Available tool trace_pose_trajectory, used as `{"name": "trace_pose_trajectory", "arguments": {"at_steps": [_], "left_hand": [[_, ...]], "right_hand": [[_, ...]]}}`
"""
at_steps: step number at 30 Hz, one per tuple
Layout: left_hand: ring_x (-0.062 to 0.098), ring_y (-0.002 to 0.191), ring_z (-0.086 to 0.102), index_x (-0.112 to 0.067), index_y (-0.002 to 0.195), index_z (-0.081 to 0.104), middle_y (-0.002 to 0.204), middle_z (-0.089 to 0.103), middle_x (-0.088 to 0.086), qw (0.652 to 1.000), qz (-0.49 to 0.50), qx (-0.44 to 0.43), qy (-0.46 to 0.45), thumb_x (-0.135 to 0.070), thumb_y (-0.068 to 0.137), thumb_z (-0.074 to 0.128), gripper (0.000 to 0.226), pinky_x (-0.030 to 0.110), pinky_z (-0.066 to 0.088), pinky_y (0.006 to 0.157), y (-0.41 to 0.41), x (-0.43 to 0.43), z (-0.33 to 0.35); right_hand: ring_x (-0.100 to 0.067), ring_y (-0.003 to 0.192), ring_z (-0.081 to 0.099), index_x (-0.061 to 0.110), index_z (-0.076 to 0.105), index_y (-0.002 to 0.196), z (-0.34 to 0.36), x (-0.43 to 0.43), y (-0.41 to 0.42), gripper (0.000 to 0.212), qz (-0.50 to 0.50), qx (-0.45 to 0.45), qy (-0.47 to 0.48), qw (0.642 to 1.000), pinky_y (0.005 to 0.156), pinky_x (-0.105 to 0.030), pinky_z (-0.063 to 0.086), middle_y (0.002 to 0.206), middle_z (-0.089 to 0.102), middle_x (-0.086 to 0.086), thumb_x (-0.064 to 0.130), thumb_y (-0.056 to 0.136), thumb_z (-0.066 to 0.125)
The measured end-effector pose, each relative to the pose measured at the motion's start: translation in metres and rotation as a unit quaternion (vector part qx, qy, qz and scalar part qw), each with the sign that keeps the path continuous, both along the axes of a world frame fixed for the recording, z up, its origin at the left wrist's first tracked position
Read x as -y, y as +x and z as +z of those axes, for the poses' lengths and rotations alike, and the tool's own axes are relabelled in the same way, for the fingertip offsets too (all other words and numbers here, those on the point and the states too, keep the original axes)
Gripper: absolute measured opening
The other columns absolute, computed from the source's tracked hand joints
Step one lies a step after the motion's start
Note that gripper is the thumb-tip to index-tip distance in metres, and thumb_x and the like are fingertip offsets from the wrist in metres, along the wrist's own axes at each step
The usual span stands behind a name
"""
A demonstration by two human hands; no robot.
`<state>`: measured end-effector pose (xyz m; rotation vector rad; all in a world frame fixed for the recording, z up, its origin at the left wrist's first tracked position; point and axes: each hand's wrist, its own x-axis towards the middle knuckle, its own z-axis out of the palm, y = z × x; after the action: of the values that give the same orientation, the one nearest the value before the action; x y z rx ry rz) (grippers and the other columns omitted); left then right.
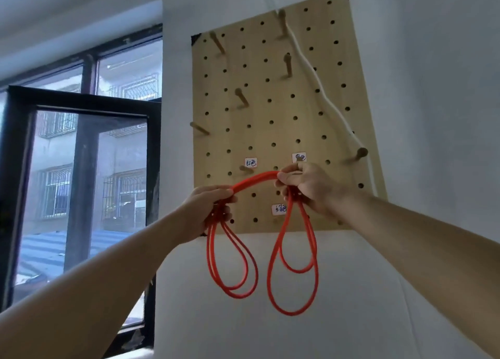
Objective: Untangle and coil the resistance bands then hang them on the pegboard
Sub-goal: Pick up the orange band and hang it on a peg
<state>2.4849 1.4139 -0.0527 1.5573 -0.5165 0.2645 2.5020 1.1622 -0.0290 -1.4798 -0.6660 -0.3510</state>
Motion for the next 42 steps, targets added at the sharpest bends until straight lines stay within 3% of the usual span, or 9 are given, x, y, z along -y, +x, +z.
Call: {"name": "trace_pose_trajectory", "arguments": {"at_steps": [5, 12, 18, 22, 29, 32, 36, 39, 42], "left_hand": [[0.019, 0.069, 0.063, 0.000, 0.115, 0.067, 0.106, 0.070, 0.018, 0.995, 0.069, 0.028, -0.065, -0.010, 0.095, 0.066, 0.022, 0.035, 0.061, 0.076, 0.037, 0.003, 0.021], [0.019, 0.065, 0.060, 0.000, 0.113, 0.063, 0.098, 0.069, 0.016, 0.977, 0.101, 0.077, -0.173, -0.006, 0.095, 0.066, 0.019, 0.042, 0.061, 0.084, 0.094, 0.015, 0.039], [0.022, 0.073, 0.065, -0.014, 0.110, 0.057, 0.102, 0.072, 0.016, 0.966, 0.161, 0.110, -0.171, -0.009, 0.095, 0.067, 0.019, 0.045, 0.064, 0.082, 0.148, 0.021, 0.051], [0.021, 0.068, 0.066, -0.013, 0.109, 0.059, 0.101, 0.072, 0.014, 0.962, 0.209, 0.112, -0.135, -0.010, 0.094, 0.068, 0.018, 0.044, 0.065, 0.076, 0.179, 0.027, 0.041], [0.023, 0.076, 0.071, -0.017, 0.101, 0.060, 0.102, 0.071, 0.012, 0.966, 0.228, 0.103, -0.066, -0.017, 0.096, 0.067, 0.008, 0.046, 0.064, 0.078, 0.190, 0.028, 0.030], [0.022, 0.085, 0.071, -0.020, 0.109, 0.064, 0.103, 0.072, 0.009, 0.973, 0.212, 0.091, -0.017, -0.022, 0.096, 0.068, 0.014, 0.045, 0.063, 0.084, 0.185, 0.022, 0.022], [0.018, 0.098, 0.069, -0.025, 0.108, 0.067, 0.107, 0.073, 0.003, 0.966, 0.231, 0.099, 0.060, -0.027, 0.096, 0.066, 0.012, 0.039, 0.059, 0.092, 0.175, 0.007, 0.008], [0.022, 0.101, 0.071, -0.021, 0.112, 0.069, 0.107, 0.072, 0.004, 0.961, 0.240, 0.083, 0.107, -0.025, 0.094, 0.069, 0.018, 0.039, 0.060, 0.092, 0.159, -0.006, 0.002], [0.022, 0.099, 0.072, -0.019, 0.113, 0.070, 0.109, 0.072, 0.006, 0.955, 0.229, 0.076, 0.173, -0.021, 0.095, 0.069, 0.019, 0.031, 0.061, 0.083, 0.129, -0.017, -0.005]], "right_hand": [[-0.018, 0.060, 0.057, 0.006, 0.056, 0.105, 0.024, -0.022, 0.030, 0.010, -0.001, -0.031, 0.054, 0.998, 0.057, -0.031, 0.050, 0.085, 0.067, -0.016, 0.002, 0.096, 0.060], [-0.022, 0.058, 0.058, 0.008, 0.053, 0.100, 0.040, -0.063, 0.081, 0.014, 0.025, -0.033, 0.152, 0.987, 0.054, -0.033, 0.052, 0.080, 0.062, -0.018, -0.006, 0.097, 0.053], [-0.022, 0.059, 0.058, 0.010, 0.048, 0.102, 0.045, -0.093, 0.118, 0.019, -0.016, -0.011, 0.192, 0.981, 0.061, -0.038, 0.061, 0.079, 0.059, -0.017, -0.007, 0.098, 0.054], [-0.028, 0.073, 0.065, 0.010, 0.051, 0.095, 0.039, -0.095, 0.148, 0.017, -0.096, 0.012, 0.132, 0.986, 0.084, -0.053, 0.061, 0.100, 0.066, -0.021, -0.002, 0.094, 0.063], [-0.030, 0.095, 0.067, 0.018, 0.056, 0.088, 0.028, -0.088, 0.171, 0.026, -0.166, 0.016, -0.032, 0.986, 0.084, -0.042, 0.057, 0.109, 0.069, -0.016, -0.007, 0.090, 0.062], [-0.026, 0.094, 0.067, 0.022, 0.058, 0.106, 0.017, -0.079, 0.164, 0.026, -0.133, -0.001, -0.080, 0.988, 0.075, -0.039, 0.056, 0.110, 0.069, -0.012, 0.000, 0.093, 0.063], [-0.024, 0.100, 0.068, 0.021, 0.056, 0.132, 0.007, -0.061, 0.150, 0.041, -0.125, 0.001, -0.122, 0.985, 0.083, -0.041, 0.056, 0.117, 0.069, -0.010, 0.005, 0.095, 0.063], [-0.016, 0.111, 0.059, 0.017, 0.057, 0.136, -0.001, -0.045, 0.132, 0.046, -0.190, 0.076, -0.216, 0.955, 0.085, -0.028, 0.044, 0.126, 0.060, 0.000, 0.006, 0.093, 0.068], [-0.018, 0.122, 0.053, 0.019, 0.059, 0.135, -0.008, -0.031, 0.112, 0.047, -0.253, 0.123, -0.276, 0.919, 0.092, -0.029, 0.043, 0.134, 0.056, 0.000, 0.014, 0.090, 0.073]]}}
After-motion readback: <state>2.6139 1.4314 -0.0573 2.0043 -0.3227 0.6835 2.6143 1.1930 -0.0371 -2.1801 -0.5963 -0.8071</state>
